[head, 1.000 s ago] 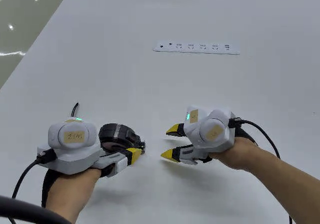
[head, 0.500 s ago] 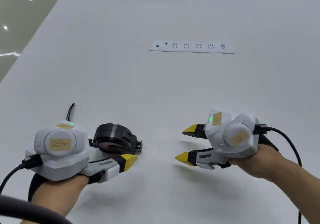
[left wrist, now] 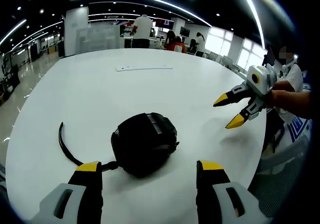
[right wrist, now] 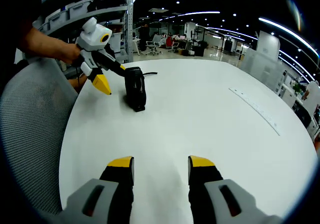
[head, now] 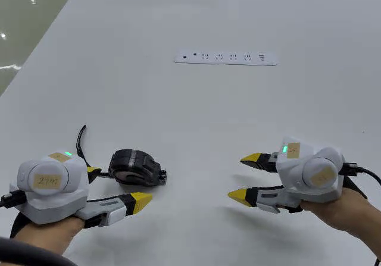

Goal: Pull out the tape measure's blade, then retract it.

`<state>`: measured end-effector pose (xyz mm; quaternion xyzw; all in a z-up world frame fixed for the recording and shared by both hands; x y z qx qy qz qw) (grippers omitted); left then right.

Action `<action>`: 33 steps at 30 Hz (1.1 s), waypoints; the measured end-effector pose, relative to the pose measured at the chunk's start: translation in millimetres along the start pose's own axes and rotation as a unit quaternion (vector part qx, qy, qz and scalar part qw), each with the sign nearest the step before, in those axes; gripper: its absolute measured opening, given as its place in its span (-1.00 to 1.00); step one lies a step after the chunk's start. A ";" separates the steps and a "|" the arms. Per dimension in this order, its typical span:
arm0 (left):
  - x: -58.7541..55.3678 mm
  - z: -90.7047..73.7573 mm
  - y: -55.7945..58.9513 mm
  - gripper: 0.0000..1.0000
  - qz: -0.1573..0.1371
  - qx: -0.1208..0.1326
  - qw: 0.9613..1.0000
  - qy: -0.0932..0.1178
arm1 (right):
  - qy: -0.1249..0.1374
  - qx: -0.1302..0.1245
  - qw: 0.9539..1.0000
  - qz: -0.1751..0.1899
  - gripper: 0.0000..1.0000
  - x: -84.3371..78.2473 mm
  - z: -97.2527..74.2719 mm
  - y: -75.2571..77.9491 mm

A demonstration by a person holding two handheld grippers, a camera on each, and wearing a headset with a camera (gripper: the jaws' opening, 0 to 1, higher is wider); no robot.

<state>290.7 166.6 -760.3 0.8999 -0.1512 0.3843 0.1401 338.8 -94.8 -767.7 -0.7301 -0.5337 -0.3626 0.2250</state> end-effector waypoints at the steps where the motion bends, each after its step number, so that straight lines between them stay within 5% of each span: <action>1: 0.3 -1.2 -0.2 0.48 0.002 -0.003 1.000 0.002 | 0.000 -0.002 1.000 0.002 -0.14 -1.7 -2.3 0.1; 18: 3.0 -20.5 -6.1 0.54 0.052 -0.055 0.996 0.043 | 0.019 -0.025 0.998 0.049 -0.01 -21.8 -37.1 -7.0; 33: -10.4 -37.4 -6.5 0.83 0.084 -0.088 0.991 0.053 | 0.044 -0.024 0.997 0.066 0.44 -29.7 -54.2 -19.8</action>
Point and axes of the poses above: the centre of the closed fingertips' face, and the gripper's own axes: z roughly forward along the fingers, y roughly to its right, x roughly out of its top, the point moved 5 cm from there along -z, roughly backward along the fingers
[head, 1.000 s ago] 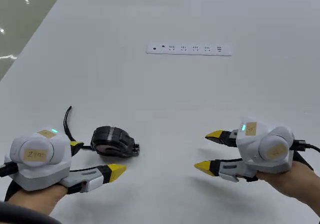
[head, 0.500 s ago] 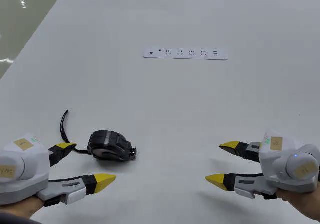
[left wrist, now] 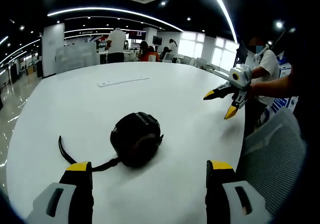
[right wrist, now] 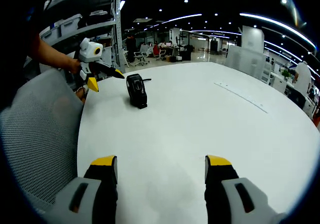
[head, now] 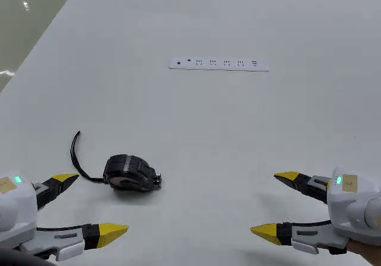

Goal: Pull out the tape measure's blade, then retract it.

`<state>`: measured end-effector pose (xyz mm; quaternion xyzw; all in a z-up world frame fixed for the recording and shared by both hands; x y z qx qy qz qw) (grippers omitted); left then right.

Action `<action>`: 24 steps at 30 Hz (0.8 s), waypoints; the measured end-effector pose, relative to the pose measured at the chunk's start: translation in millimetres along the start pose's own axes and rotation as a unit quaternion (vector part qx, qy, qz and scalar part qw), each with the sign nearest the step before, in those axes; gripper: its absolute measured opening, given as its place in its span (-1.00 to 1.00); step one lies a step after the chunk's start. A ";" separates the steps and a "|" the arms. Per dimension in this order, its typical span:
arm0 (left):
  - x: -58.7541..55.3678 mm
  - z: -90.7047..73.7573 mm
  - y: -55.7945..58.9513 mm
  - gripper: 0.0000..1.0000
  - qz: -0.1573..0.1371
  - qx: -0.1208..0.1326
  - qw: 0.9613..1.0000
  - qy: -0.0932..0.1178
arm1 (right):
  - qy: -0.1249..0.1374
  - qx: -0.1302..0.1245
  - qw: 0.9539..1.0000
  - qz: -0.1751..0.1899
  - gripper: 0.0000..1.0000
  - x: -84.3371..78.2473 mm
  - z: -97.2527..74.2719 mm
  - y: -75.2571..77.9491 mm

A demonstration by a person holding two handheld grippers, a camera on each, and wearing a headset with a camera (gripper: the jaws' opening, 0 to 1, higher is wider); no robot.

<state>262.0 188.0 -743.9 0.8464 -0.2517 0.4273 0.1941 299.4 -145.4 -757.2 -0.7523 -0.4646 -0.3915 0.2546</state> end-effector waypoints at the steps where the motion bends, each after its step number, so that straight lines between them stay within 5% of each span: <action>1: -0.6 -0.5 0.9 0.85 0.009 -0.002 1.000 0.000 | 0.003 0.001 1.000 0.001 0.47 -0.1 -0.3 -1.1; 24: 9.4 7.4 7.0 1.00 0.014 -0.008 1.000 0.013 | 0.021 -0.022 0.999 0.020 0.88 1.9 -1.7 0.3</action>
Point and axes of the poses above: the centre of the closed fingertips' face, and the gripper's own axes: z roughly forward along the fingers, y roughly to its right, x roughly out of its top, the point moved 5 cm from there along -z, roughly backward along the fingers
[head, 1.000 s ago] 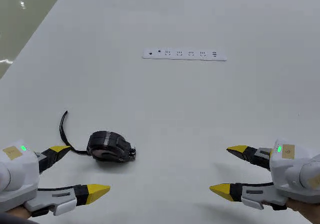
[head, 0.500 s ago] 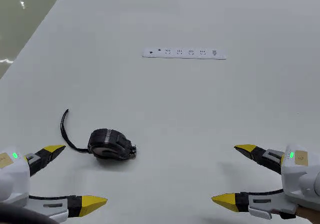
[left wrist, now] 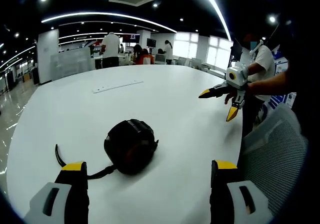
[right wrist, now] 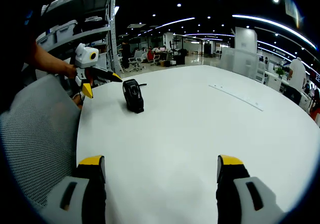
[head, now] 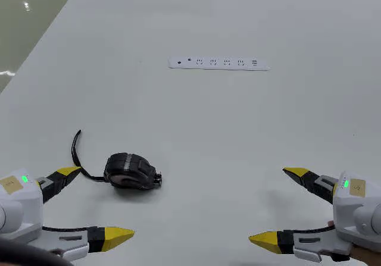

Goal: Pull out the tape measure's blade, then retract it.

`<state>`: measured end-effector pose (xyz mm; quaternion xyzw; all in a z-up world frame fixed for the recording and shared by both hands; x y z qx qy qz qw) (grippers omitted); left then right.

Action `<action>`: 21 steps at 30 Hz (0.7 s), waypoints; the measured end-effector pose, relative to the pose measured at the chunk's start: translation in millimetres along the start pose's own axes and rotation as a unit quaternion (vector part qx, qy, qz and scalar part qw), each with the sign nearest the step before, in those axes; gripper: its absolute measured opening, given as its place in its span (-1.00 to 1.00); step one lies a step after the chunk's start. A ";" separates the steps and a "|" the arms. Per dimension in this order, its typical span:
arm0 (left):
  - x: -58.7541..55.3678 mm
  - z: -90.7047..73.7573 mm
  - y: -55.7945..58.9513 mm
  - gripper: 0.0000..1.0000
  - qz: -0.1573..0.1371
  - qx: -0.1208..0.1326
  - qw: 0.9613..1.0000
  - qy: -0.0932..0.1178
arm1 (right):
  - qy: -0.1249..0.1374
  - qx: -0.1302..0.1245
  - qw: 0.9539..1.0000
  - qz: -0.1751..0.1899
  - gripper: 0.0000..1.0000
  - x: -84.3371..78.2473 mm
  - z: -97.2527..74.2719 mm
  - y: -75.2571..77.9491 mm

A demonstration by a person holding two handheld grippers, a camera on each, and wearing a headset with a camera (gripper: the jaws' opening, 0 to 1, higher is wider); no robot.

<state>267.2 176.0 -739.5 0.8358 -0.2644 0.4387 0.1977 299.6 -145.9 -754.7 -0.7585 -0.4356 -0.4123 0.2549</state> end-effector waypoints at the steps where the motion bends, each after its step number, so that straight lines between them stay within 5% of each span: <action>1: 0.0 0.4 0.0 1.00 0.000 0.000 1.000 -0.001 | 0.001 0.000 1.000 0.001 0.88 0.0 0.2 -0.1; 21: 0.8 5.2 0.4 1.00 0.008 0.000 1.000 0.001 | 0.005 0.000 1.000 0.015 0.89 0.3 -0.3 -3.0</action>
Point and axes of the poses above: the centre of the closed fingertips' face, and the gripper's own axes: z roughly forward along the fingers, y roughly to its right, x roughly out of its top, the point moved 5 cm from there along -z, roughly backward along the fingers
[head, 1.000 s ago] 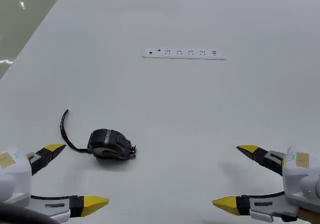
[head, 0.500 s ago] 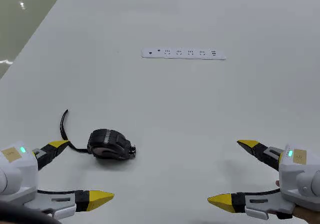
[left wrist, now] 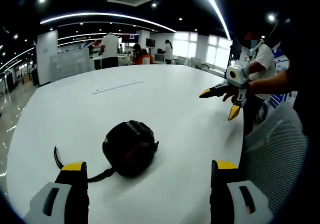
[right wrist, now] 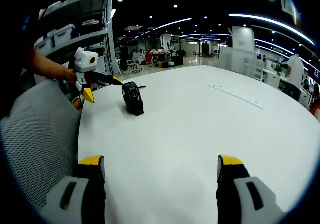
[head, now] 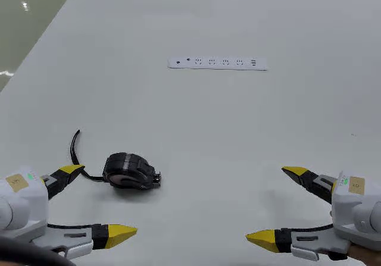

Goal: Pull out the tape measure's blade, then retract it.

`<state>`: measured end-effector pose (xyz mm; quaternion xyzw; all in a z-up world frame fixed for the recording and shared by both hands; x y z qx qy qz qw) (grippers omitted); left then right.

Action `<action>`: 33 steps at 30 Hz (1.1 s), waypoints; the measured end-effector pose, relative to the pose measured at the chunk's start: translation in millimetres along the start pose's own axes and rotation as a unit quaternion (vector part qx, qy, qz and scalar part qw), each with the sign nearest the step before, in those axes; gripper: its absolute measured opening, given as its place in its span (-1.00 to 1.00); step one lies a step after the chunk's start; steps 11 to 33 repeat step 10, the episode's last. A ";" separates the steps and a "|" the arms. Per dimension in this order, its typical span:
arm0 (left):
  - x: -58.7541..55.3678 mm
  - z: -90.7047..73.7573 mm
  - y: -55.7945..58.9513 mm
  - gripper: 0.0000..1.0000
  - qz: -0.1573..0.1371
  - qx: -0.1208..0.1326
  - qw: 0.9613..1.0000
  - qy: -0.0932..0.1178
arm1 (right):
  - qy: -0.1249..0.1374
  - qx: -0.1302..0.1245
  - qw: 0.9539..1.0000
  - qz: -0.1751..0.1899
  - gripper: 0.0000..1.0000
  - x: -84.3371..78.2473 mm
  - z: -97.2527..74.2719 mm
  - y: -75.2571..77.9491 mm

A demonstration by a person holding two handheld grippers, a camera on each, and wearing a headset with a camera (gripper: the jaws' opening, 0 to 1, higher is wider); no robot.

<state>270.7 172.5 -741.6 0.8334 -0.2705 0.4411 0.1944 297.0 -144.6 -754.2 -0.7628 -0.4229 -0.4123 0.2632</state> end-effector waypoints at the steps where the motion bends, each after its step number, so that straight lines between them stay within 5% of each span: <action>1: 0.2 -0.1 -0.2 1.00 0.000 0.000 1.000 0.000 | -0.001 0.000 1.000 -0.001 0.89 -0.4 -0.1 0.0; 33: 1.5 -1.0 -1.4 1.00 0.003 0.003 1.000 0.003 | -0.004 0.001 1.000 -0.001 0.88 -2.0 -2.1 -1.0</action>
Point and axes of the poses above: the centre of the closed fingertips' face, and the gripper's own axes: z roughly forward along the fingers, y roughly to its right, x roughly out of its top, the point moved 5 cm from there along -z, roughly backward along the fingers
